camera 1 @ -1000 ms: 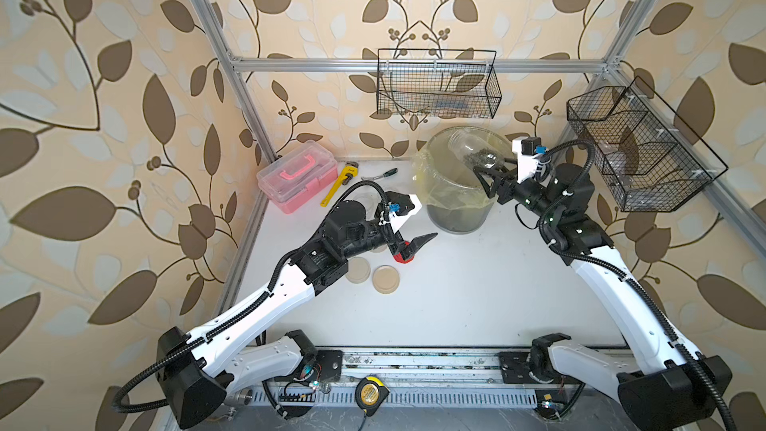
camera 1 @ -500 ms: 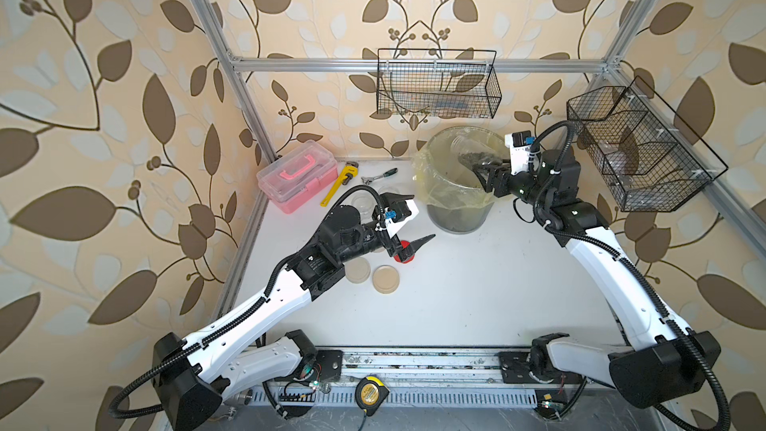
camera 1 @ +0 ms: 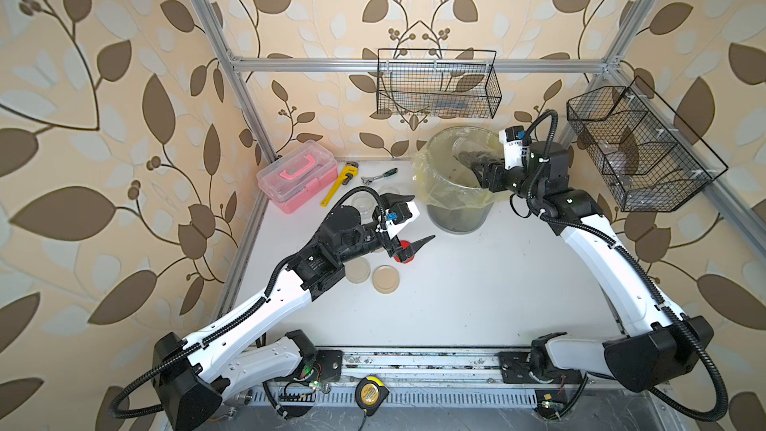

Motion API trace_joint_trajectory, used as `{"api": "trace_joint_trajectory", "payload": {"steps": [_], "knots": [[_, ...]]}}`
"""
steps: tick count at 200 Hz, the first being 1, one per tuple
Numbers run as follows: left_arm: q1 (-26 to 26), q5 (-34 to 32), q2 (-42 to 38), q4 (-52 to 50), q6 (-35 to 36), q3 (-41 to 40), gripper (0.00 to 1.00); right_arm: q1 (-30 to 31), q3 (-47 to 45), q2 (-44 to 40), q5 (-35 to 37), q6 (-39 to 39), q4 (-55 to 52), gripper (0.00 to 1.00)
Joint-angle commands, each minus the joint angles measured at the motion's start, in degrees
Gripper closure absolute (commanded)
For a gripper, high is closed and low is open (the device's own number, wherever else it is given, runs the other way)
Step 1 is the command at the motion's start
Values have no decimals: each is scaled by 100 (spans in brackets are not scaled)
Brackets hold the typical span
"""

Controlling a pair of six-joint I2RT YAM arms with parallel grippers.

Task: Empty moldy tea leaves from jars
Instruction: Pour the moldy tea leaves from the jar into the trash bin.

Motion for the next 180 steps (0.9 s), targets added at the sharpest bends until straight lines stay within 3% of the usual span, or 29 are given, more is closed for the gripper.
{"api": "trace_joint_trajectory", "payload": {"steps": [1, 91, 145, 180], "knots": [[12, 178, -153, 284, 107, -66, 1, 38, 313, -56, 202, 0, -40, 48], [12, 188, -179, 302, 108, -80, 1, 223, 66, -391, 512, 82, 270, 49], [-23, 197, -178, 250, 125, -68, 1, 294, 803, 611, 616, -154, -889, 52], [-41, 187, -144, 224, 126, -68, 1, 368, 901, 670, 629, -168, -849, 52]]}}
